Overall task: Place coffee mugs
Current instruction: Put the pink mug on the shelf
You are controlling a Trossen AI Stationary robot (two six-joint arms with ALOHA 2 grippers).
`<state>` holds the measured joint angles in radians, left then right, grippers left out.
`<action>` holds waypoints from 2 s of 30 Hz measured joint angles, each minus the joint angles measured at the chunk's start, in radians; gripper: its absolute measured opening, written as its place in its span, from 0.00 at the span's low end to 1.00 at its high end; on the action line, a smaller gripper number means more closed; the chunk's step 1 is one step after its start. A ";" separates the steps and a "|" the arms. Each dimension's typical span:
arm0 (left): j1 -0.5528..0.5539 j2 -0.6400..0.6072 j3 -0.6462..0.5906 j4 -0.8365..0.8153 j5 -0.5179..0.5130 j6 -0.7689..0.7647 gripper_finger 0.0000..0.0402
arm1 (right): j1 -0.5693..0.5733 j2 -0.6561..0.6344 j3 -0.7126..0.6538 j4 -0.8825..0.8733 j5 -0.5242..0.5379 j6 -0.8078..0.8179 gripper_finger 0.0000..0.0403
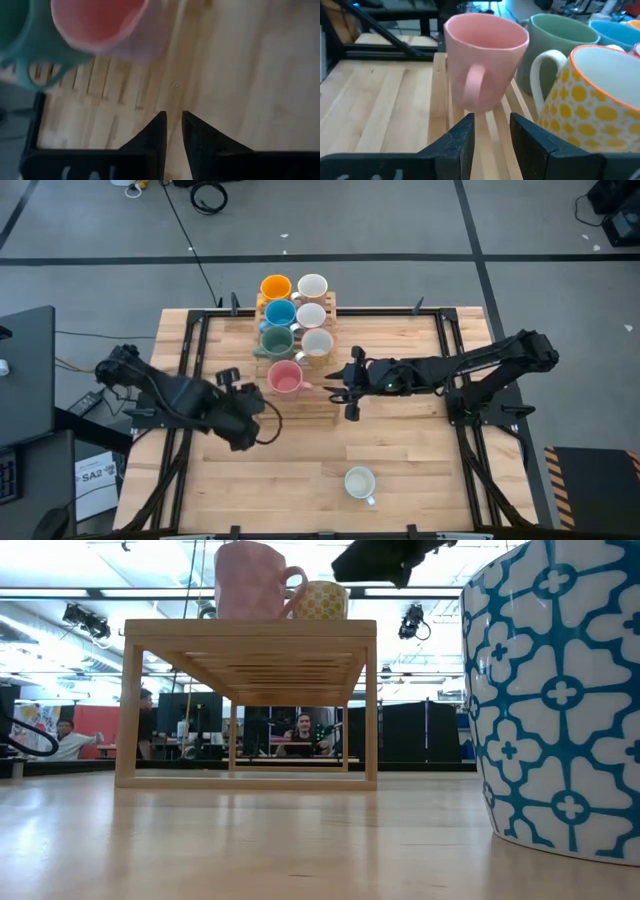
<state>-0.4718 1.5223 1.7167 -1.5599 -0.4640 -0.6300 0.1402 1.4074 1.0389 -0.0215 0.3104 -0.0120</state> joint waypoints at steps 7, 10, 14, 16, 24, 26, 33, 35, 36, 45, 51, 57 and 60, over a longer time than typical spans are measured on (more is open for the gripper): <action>-0.049 -0.026 -0.284 0.100 -0.118 -0.177 0.14 | -0.006 0.034 0.000 0.020 0.025 0.000 0.32; -0.047 -0.026 -0.350 0.184 -0.181 -0.187 0.14 | -0.011 0.050 0.000 0.042 0.062 0.000 0.32; -0.039 -0.026 -0.379 0.260 -0.251 -0.197 0.14 | -0.015 0.077 -0.001 0.067 0.069 0.000 0.32; -0.035 -0.026 -0.380 0.274 -0.280 -0.198 0.14 | -0.017 0.095 0.000 0.090 0.066 0.000 0.32; 0.002 -0.026 -0.380 0.307 -0.329 -0.198 0.14 | -0.018 0.167 -0.001 0.168 0.051 0.000 0.32; 0.019 -0.026 -0.380 0.314 -0.330 -0.198 0.14 | -0.018 0.178 0.001 0.183 0.045 0.001 0.32; 0.070 -0.026 -0.380 0.335 -0.338 -0.197 0.14 | -0.015 0.195 0.000 0.233 -0.050 0.001 0.32; 0.079 -0.026 -0.380 0.337 -0.338 -0.198 0.14 | -0.015 0.195 0.000 0.248 -0.074 0.001 0.32; 0.084 -0.026 -0.380 0.340 -0.338 -0.198 0.14 | -0.015 0.195 0.000 0.253 -0.079 0.002 0.32; 0.118 -0.026 -0.380 0.359 -0.343 -0.198 0.14 | -0.010 0.195 0.000 0.305 -0.223 0.002 0.32; 0.146 -0.026 -0.380 0.396 -0.347 -0.198 0.14 | -0.010 0.195 0.000 0.320 -0.257 0.016 0.32; 0.162 -0.026 -0.380 0.404 -0.351 -0.196 0.14 | -0.010 0.195 0.000 0.327 -0.257 0.016 0.32; 0.150 -0.027 -0.380 0.399 -0.351 -0.192 0.14 | -0.010 0.195 0.000 0.317 -0.257 0.012 0.32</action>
<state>-0.3214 1.4952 1.3369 -1.1610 -0.8154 -0.8223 0.1303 1.6024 1.0393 0.2952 0.0536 -0.0004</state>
